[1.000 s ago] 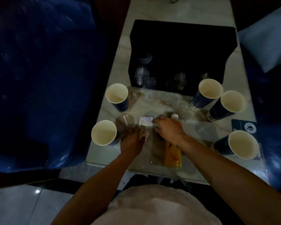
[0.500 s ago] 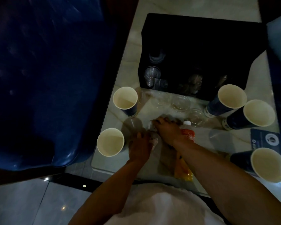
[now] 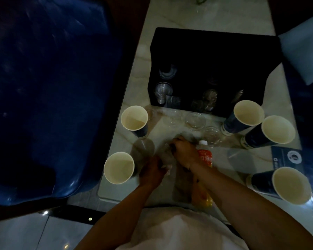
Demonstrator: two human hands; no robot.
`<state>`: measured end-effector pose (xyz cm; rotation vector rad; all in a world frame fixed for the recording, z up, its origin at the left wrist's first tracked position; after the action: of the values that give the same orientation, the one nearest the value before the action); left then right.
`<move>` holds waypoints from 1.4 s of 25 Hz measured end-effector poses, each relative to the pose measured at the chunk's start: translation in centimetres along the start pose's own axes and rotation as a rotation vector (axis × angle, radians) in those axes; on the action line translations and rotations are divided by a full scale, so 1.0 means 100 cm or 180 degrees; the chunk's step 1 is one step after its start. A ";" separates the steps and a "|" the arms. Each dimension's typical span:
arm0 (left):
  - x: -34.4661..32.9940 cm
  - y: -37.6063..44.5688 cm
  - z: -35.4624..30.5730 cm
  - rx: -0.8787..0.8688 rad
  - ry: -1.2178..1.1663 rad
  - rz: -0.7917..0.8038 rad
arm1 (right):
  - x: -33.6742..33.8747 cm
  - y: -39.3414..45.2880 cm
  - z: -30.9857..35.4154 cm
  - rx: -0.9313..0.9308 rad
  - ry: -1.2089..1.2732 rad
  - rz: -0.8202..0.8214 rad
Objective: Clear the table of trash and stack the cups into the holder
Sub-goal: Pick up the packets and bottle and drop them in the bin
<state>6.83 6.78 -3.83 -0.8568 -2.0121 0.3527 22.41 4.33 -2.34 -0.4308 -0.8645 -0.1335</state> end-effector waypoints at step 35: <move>-0.045 0.016 -0.058 -0.0511 0.0027 0.0304 | 0.000 -0.130 -0.055 -0.2314 0.2900 -0.0113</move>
<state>13.94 4.35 -4.25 -1.0550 -2.0162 0.2428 22.62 -9.81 -1.40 -0.9319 0.1097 -0.6333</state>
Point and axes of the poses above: each hand's wrist, its own y-axis towards the middle knuckle, its own x-axis out of the back of the hand, z = x × y, the point moved 1 cm from there along y, towards the middle knuckle, and after that the axes turned 1 degree about z, right-handed, at the moved point
